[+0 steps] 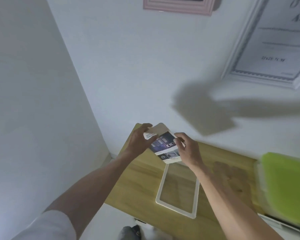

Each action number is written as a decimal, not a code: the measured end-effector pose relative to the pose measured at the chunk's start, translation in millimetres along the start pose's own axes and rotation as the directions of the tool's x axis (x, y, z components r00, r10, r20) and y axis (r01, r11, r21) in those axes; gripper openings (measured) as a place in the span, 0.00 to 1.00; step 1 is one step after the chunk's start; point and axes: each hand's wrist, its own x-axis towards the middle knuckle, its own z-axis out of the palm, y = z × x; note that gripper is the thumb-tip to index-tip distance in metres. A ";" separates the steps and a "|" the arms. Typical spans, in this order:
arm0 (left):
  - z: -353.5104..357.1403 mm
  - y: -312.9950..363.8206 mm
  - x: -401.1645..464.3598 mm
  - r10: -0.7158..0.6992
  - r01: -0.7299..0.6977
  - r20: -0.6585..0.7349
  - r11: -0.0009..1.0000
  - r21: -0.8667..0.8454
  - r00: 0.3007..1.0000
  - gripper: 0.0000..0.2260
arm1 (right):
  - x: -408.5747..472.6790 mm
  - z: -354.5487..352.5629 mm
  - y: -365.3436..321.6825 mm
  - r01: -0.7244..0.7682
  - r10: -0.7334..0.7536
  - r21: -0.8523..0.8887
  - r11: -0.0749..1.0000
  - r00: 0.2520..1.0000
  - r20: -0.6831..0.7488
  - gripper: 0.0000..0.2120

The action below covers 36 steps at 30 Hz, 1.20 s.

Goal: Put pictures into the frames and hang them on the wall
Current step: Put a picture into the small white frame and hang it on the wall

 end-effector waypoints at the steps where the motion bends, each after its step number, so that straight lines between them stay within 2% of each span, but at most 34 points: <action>1: 1.4 3.6 -2.5 -0.054 0.053 -0.014 0.998 -0.047 0.998 0.18 | -4.9 -9.8 0.5 -0.051 0.052 0.074 0.996 0.998 -0.018 0.06; 3: 7.7 9.8 -11.0 -0.141 0.136 -0.025 0.982 -0.132 0.990 0.16 | -17.3 -27.9 2.7 -0.119 0.125 0.178 0.977 0.992 -0.023 0.08; 6: 20.5 22.1 -24.4 -0.264 0.259 0.027 0.912 -0.318 0.964 0.16 | -32.4 -46.7 13.0 -0.196 0.197 0.229 0.954 0.980 0.020 0.10; 10: 36.5 36.7 -34.3 -0.353 0.361 0.106 0.810 -0.463 0.930 0.28 | -43.6 -59.0 25.8 -0.301 0.327 0.320 0.898 0.945 -0.027 0.11; 12: 45.0 37.1 -38.5 -0.387 0.436 0.207 0.729 -0.528 0.898 0.32 | -50.5 -59.7 30.7 -0.343 0.406 0.387 0.856 0.909 -0.093 0.12; 13: 48.7 36.6 -41.3 -0.384 0.463 0.259 0.713 -0.526 0.886 0.31 | -55.0 -58.6 34.5 -0.362 0.449 0.428 0.828 0.885 -0.120 0.12; 16: 61.2 34.7 -52.5 -0.344 0.464 0.330 0.777 -0.425 0.879 0.26 | -67.5 -53.7 48.2 -0.419 0.528 0.463 0.781 0.839 -0.132 0.12; 19: 74.2 26.5 -66.4 -0.333 0.442 0.340 0.837 -0.324 0.880 0.27 | -82.5 -45.3 62.2 -0.448 0.559 0.446 0.774 0.815 -0.151 0.12; 24: 91.6 8.3 -74.6 -0.312 0.372 0.400 0.925 -0.079 0.861 0.31 | -107.1 -28.8 87.8 -0.574 0.610 0.225 0.788 0.779 -0.148 0.14; 31: 116.4 -7.8 -85.7 -0.301 0.237 0.380 0.949 0.206 0.875 0.29 | -119.8 -14.3 108.3 -0.621 0.619 -0.009 0.784 0.782 -0.068 0.26; 36: 125.9 -18.2 -90.7 -0.315 0.192 0.435 0.933 0.303 0.843 0.21 | -122.7 -7.6 120.1 -0.621 0.623 -0.101 0.777 0.782 -0.020 0.26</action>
